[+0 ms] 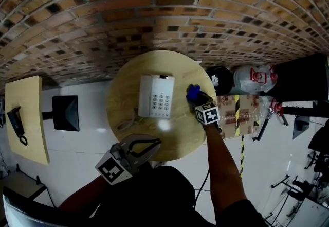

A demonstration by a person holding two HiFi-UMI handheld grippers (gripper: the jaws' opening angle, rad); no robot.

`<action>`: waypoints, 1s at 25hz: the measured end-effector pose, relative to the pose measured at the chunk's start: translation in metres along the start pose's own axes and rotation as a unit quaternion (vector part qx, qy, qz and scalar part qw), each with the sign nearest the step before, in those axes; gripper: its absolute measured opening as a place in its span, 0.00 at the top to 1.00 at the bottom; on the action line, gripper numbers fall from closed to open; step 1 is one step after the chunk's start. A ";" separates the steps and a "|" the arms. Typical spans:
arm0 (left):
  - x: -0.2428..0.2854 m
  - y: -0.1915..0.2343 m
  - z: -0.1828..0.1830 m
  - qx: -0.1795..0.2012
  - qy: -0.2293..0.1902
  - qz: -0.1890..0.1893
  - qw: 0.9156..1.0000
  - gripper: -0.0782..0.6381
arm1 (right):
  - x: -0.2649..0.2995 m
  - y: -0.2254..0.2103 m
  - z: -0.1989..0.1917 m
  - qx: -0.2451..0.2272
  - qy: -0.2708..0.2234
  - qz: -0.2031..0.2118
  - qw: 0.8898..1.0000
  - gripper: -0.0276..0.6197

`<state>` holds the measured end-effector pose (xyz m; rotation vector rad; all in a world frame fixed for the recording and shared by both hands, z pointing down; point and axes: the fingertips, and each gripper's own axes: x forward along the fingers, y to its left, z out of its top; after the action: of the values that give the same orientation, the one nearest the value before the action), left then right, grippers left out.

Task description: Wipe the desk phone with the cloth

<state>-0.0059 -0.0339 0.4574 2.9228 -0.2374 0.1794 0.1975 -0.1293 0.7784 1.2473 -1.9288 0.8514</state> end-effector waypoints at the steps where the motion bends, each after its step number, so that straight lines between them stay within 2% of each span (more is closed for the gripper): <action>1: 0.001 0.000 0.003 0.015 -0.002 -0.006 1.000 0.88 | 0.000 0.000 0.001 0.001 0.001 0.002 1.000 0.59; 3: -0.001 0.002 0.005 0.019 -0.003 -0.006 1.000 0.88 | -0.008 -0.001 0.012 0.003 -0.016 -0.002 1.000 0.57; 4: -0.002 0.003 0.006 0.015 -0.004 -0.002 1.000 0.88 | -0.015 -0.001 0.022 0.002 -0.033 -0.008 0.999 0.57; 6: -0.004 0.004 0.010 0.031 -0.006 -0.001 1.000 0.88 | -0.036 0.001 0.047 -0.010 -0.074 -0.015 0.997 0.57; 9: -0.008 0.002 0.015 -0.015 -0.016 0.026 0.999 0.88 | -0.080 0.017 0.088 -0.042 -0.143 -0.012 0.989 0.57; 11: -0.009 -0.005 0.023 -0.002 -0.023 0.029 0.999 0.88 | -0.113 0.036 0.110 -0.062 -0.185 -0.001 0.981 0.57; 14: -0.011 -0.019 0.032 -0.013 -0.035 0.041 0.998 0.88 | -0.166 0.076 0.132 -0.091 -0.247 0.034 0.964 0.57; 18: -0.016 -0.043 0.046 0.005 -0.043 0.052 0.998 0.88 | -0.235 0.138 0.144 -0.106 -0.324 0.083 0.937 0.57; 21: -0.018 -0.061 0.057 0.004 -0.058 0.066 0.996 0.88 | -0.280 0.187 0.136 -0.116 -0.363 0.125 0.916 0.57; 25: -0.025 -0.096 0.068 0.021 -0.068 0.077 0.994 0.88 | -0.330 0.247 0.107 -0.154 -0.387 0.167 0.894 0.60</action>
<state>-0.0065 0.0480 0.3698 2.9614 -0.4872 0.0073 0.0496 0.0260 0.4097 1.1642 -2.8368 0.1534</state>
